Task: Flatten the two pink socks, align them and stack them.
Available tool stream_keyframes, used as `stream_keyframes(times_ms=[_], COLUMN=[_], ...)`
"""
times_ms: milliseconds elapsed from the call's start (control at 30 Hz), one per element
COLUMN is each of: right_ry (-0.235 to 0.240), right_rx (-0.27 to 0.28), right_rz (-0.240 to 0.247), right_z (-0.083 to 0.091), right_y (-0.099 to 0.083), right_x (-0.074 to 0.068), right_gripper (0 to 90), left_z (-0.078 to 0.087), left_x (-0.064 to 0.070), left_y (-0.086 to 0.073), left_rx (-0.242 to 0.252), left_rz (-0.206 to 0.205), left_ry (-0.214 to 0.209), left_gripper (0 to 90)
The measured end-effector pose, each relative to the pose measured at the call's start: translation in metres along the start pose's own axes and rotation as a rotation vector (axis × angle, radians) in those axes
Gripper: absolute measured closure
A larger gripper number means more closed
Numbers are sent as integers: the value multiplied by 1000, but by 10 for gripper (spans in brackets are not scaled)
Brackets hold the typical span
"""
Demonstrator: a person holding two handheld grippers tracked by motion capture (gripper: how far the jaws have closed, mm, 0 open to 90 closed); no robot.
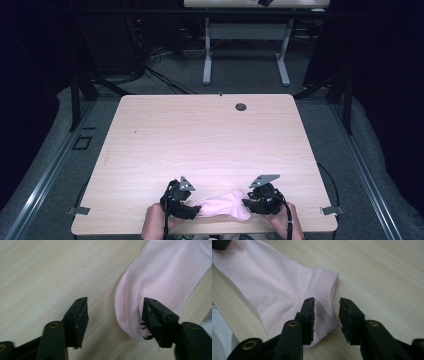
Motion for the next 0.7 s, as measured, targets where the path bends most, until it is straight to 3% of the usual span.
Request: stream_keyframes(times_ms=[167, 200, 300, 333, 367, 533, 600, 700], right_ry=[-16, -33, -52, -73, -81, -123, -144, -169], right_rx=[37, 65, 80, 94, 105, 137, 143, 153], right_rz=[-5, -10, -21, -32, -42, -65, -80, -114], right_z=[10, 15, 20, 26, 29, 42, 46, 51], right_y=[4, 5, 5, 3, 2, -7, -12, -20], right_x=[6, 11, 17, 25, 29, 48, 57, 69], right_gripper=[487, 414, 341, 269, 245, 145, 113, 71], left_z=[10, 16, 20, 23, 29, 39, 45, 49], left_x=[-10, -17, -24, -28, -36, -55, -70, -81], left_y=[5, 6, 6, 6, 6, 0, -7, -13], left_rx=[70, 87, 106, 118, 151, 180, 191, 194], left_rz=[32, 37, 49, 54, 72, 109, 147, 174], left_ry=[32, 47, 65, 79, 102, 147, 176, 188], left_gripper=[210, 171, 149, 144, 137, 74, 48, 30])
Point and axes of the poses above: each handheld gripper's, and its own axes: z roughly backward along the jaws, y roughly out of its top, x roughly to its right, the point moved 9 cm from there along -z, roughly forward along the jaws, and after that the axes turned 8 degrees about z, right-handed, at the moved point
